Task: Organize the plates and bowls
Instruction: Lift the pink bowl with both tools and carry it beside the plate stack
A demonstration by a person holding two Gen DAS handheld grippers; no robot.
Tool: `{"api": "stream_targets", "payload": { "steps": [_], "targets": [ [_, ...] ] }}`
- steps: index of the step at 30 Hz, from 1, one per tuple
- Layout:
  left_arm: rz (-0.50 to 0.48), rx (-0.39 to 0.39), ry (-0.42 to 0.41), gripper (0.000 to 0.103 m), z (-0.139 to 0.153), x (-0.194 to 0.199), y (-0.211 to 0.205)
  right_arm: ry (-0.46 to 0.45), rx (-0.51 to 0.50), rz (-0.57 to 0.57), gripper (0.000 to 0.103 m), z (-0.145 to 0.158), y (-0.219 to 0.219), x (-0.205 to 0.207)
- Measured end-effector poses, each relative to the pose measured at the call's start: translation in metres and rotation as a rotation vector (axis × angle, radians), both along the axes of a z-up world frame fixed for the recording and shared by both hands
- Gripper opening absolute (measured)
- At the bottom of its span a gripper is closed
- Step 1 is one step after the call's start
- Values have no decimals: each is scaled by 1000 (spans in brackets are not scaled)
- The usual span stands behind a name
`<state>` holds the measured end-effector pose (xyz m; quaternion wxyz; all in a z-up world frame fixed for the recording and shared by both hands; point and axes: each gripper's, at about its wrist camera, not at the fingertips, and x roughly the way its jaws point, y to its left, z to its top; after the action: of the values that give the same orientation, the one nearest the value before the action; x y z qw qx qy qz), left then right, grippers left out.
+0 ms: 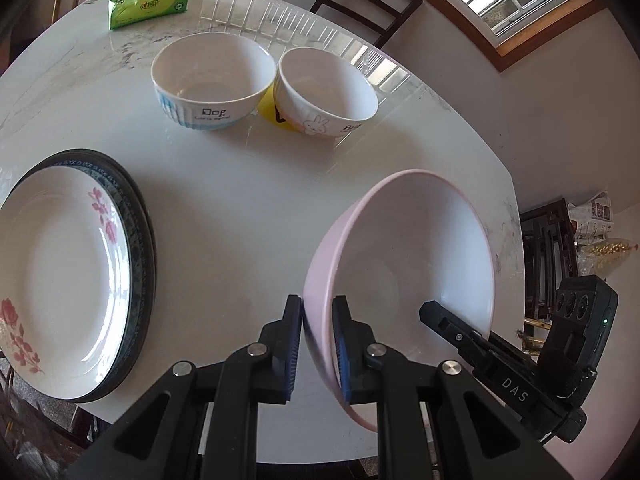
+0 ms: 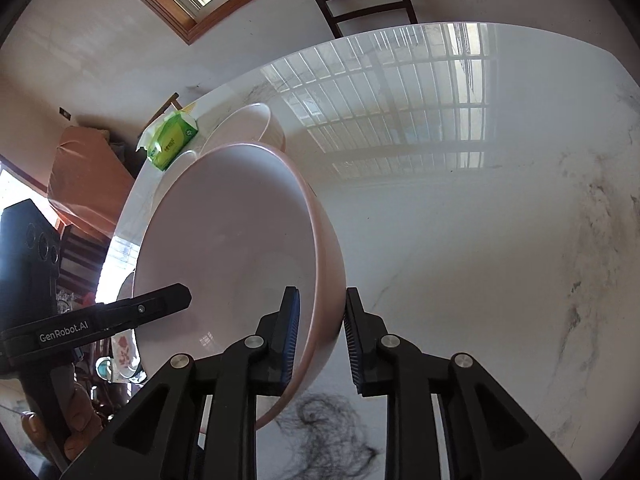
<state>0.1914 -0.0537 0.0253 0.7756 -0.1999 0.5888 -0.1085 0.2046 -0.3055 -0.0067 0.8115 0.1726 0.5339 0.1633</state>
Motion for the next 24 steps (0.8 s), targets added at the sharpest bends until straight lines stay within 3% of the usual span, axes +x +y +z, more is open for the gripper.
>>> {"api": "stream_targets", "payload": {
  "steps": [10, 24],
  "targets": [
    [9, 18, 25, 16, -16, -37, 37, 30, 13, 68, 22, -13, 59, -48],
    [3, 50, -3, 16, -28, -44, 41, 55, -5, 60, 23, -26, 70, -56]
  ]
}}
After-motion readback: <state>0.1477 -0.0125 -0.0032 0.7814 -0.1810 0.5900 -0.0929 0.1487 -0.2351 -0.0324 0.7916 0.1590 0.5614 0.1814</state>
